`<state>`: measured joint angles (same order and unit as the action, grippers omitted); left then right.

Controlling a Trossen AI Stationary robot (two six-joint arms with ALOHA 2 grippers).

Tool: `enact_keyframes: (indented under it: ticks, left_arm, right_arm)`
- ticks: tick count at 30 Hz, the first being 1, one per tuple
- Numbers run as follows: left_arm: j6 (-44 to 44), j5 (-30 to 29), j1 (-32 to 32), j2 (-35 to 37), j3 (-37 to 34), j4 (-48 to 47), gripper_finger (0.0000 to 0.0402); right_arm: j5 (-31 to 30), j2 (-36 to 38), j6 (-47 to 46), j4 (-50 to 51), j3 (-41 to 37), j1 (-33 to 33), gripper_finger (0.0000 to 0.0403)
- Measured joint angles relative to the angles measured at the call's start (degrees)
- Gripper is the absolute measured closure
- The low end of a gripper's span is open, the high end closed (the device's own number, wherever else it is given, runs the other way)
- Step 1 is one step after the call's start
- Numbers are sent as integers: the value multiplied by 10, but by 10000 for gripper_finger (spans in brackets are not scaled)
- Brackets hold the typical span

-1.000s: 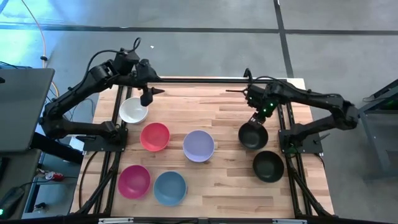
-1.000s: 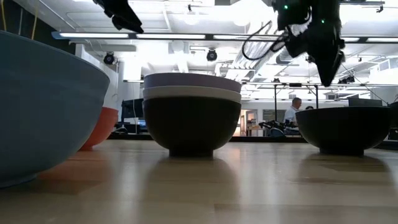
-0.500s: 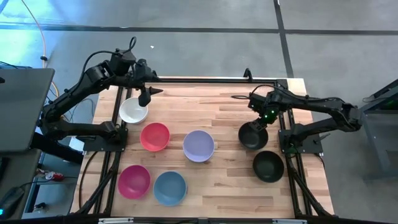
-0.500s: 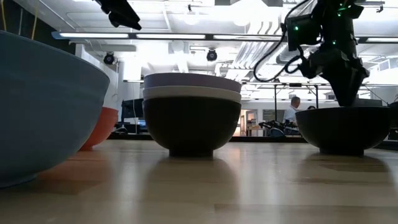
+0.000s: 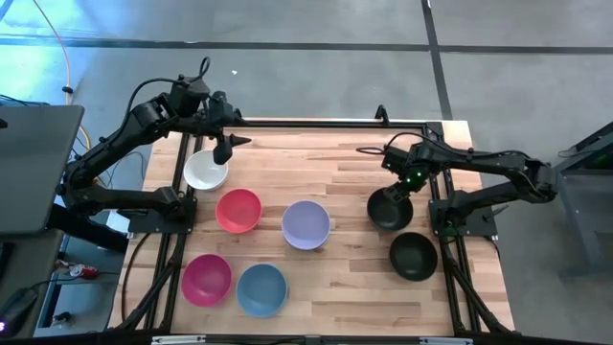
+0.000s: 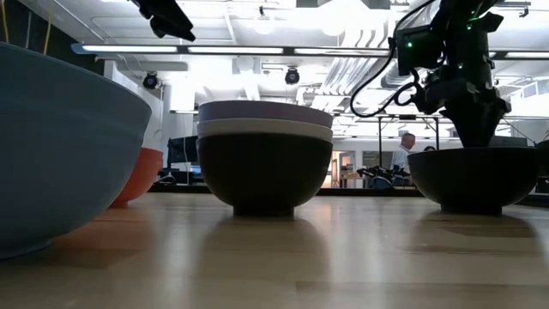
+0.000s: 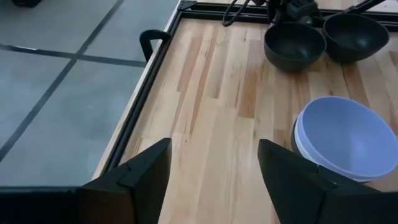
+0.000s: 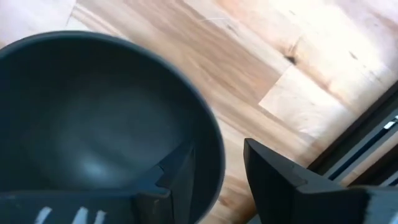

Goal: Nest bowls inside each other
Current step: Stack the top black bowl on top of the violet bowl

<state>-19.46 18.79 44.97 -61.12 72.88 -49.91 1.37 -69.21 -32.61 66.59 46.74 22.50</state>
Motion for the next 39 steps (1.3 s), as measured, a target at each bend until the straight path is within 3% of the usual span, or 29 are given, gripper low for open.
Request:
enact_keyframes:
  ticks: [19,31,39]
  left_arm:
    - [-2,1,0,0,0,-14,174]
    - [-2,2,0,0,0,-24,174]
    - [-7,2,0,0,0,-34,174]
  right_arm:
    - [8,0,-46,-2,0,0,275]
    - [29,-8,-44,-2,-1,0,303]
    - [41,-12,-35,-36,-42,0,304]
